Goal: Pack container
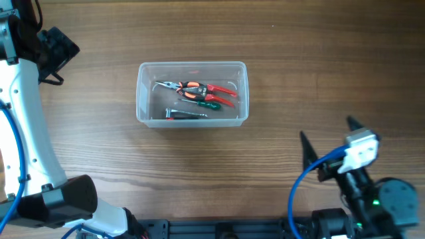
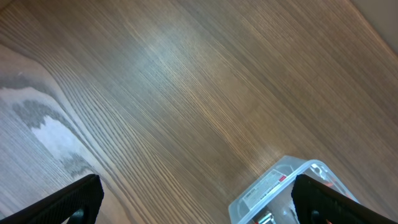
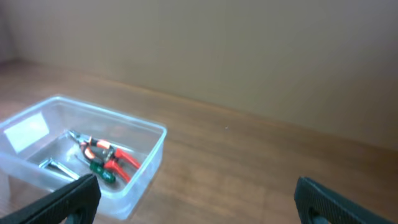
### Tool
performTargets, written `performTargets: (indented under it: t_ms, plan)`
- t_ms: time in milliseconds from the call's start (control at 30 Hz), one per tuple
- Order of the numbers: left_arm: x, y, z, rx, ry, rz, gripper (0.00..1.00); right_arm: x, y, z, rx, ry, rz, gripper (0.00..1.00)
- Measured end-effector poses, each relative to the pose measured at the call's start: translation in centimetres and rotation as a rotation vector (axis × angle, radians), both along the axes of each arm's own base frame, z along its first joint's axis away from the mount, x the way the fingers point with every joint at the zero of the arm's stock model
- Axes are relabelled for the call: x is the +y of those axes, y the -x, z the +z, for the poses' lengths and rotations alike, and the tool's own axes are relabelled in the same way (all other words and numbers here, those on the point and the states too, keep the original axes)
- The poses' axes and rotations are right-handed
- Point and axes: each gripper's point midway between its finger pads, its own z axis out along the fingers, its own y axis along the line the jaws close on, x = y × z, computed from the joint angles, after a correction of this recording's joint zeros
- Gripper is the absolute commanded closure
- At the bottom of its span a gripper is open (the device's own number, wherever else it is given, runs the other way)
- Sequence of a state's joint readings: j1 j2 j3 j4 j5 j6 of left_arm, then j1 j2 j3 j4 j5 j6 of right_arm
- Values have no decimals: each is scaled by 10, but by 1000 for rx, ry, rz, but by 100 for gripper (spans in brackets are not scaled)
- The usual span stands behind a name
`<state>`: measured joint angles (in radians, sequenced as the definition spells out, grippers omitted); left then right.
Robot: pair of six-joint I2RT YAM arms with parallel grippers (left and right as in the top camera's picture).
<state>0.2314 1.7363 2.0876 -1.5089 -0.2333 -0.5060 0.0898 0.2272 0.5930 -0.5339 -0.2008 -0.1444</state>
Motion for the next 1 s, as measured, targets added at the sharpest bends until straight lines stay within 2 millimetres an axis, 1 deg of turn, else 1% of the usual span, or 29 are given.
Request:
performTargets:
  t_ms: [67, 167, 233, 500, 700, 800, 867, 1000]
  plan:
    - [0, 0, 0, 0, 0, 0, 0, 3, -4, -27, 20, -1, 17, 0]
    - [0, 0, 0, 0, 0, 0, 0, 7, -6, -62, 61, -3, 39, 0]
    - [0, 0, 0, 0, 0, 0, 0, 10, -6, -81, 77, -5, 53, 0]
    - [0, 0, 0, 0, 0, 0, 0, 12, -5, -104, 78, -7, 67, 0]
    - [0, 0, 0, 0, 0, 0, 0, 12, -7, -127, 128, -5, 67, 0]
    - [0, 0, 0, 0, 0, 0, 0, 12, -8, -143, 163, -3, 67, 0]
    - [0, 0, 0, 0, 0, 0, 0, 12, -8, -146, 168, -2, 66, 0]
    - [0, 0, 0, 0, 0, 0, 0, 12, -8, -144, 161, -3, 67, 0]
